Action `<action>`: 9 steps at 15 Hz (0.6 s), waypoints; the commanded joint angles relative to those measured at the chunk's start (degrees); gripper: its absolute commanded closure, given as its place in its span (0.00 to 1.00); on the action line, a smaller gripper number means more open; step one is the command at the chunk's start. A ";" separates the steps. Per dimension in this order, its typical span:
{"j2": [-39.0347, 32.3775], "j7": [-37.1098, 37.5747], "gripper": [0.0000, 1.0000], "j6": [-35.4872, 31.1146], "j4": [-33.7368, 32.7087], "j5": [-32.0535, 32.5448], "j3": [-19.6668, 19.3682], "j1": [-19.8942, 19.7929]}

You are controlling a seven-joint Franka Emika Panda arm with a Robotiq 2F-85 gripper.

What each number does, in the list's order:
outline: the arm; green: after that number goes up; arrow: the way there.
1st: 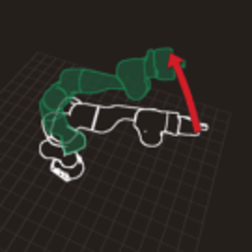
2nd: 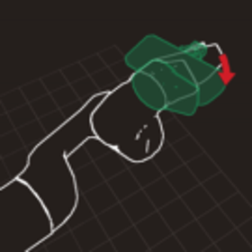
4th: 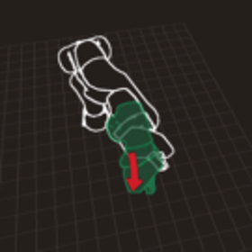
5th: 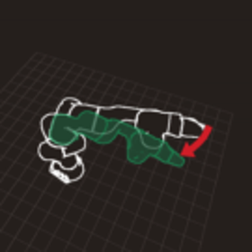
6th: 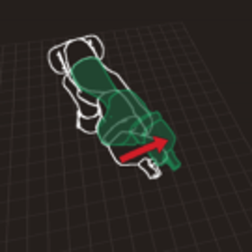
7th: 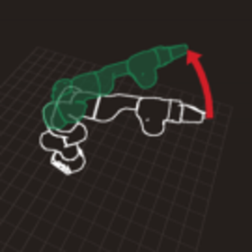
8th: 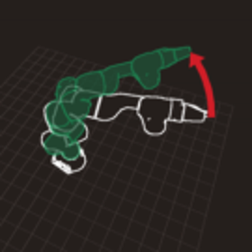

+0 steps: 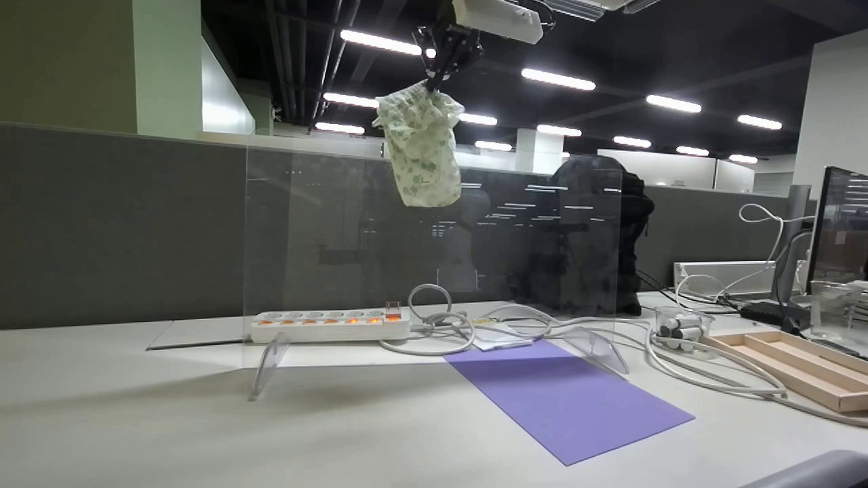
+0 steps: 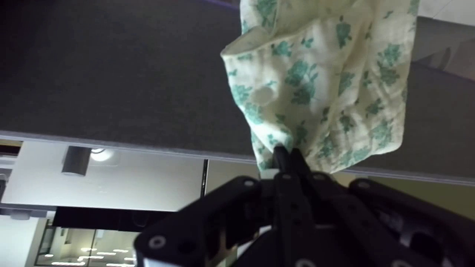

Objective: Hung the cloth on the object

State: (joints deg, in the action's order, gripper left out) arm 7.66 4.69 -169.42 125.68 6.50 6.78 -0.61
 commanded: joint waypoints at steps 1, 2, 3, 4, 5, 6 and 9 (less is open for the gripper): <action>-2.06 10.33 1.00 -1.28 -4.16 8.38 2.01 -5.09; -2.39 12.65 1.00 -1.35 -4.87 10.60 2.40 -6.23; -2.78 15.12 1.00 -1.28 -5.72 12.78 2.80 -7.31; -3.17 17.65 1.00 -1.35 -6.58 15.07 3.15 -8.31; -3.65 20.24 1.00 -1.35 -7.57 17.30 3.47 -9.21; -4.01 22.63 1.00 -1.32 -8.46 19.24 3.70 -9.87; -5.76 28.94 1.00 -1.12 -11.68 24.33 4.12 -10.98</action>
State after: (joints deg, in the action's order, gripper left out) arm 4.36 26.38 -170.79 118.63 25.92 9.81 -10.04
